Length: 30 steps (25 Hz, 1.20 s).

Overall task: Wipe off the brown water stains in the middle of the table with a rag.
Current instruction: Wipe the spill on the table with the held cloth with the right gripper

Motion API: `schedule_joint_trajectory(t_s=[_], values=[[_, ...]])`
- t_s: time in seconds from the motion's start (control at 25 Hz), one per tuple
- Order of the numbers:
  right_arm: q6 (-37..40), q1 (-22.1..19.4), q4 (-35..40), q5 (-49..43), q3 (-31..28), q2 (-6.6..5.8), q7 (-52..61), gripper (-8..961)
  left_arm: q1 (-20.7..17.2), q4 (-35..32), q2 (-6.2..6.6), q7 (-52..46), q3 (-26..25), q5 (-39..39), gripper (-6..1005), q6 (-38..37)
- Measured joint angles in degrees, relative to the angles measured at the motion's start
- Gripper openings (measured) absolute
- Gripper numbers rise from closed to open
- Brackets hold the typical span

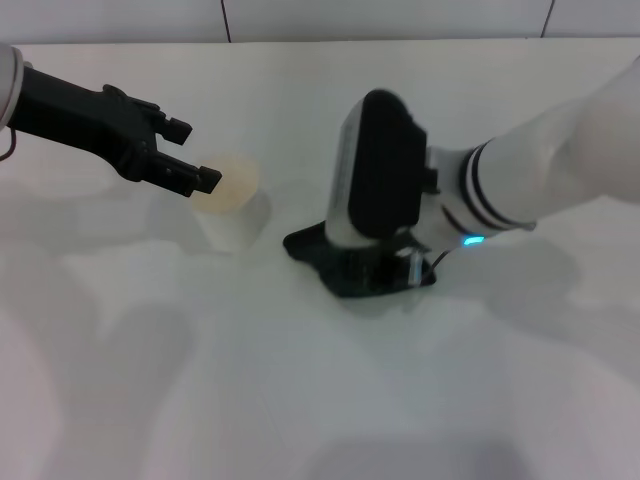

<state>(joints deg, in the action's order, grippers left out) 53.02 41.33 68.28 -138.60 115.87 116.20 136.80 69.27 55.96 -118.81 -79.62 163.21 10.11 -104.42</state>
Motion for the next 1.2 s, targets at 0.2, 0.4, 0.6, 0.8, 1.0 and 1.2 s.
schedule_joint_trajectory(t_s=[0.2,0.4,0.6,0.8,1.0,1.2], values=[[-1.8,0.1,-2.2,-0.8,-4.3,-0.04,0.4,49,0.0,-0.1,-0.02,-0.1,0.0,0.0,843,0.0],[-4.6,-1.1,-1.8,-4.0,-5.8,-0.06,2.9,49,-0.1,-0.1,-0.09,-0.3,0.0,0.0,843,0.0],[-4.3,-1.1,-0.8,-4.2,-2.3,-0.02,2.7,49,-0.1,-0.1,-0.08,-0.6,0.0,0.0,843,0.0],[0.0,-2.0,4.3,-4.1,1.0,-0.12,2.5,49,-0.1,0.1,-0.05,-0.6,0.0,0.0,843,0.0],[7.0,-3.6,8.8,-4.1,1.1,-0.29,2.3,49,-0.1,0.2,-0.02,-0.6,0.0,0.0,843,0.0],[14.9,-5.7,13.0,-3.9,-0.5,-0.48,2.3,48,-0.4,0.3,0.04,-0.6,0.0,0.0,842,0.2]])
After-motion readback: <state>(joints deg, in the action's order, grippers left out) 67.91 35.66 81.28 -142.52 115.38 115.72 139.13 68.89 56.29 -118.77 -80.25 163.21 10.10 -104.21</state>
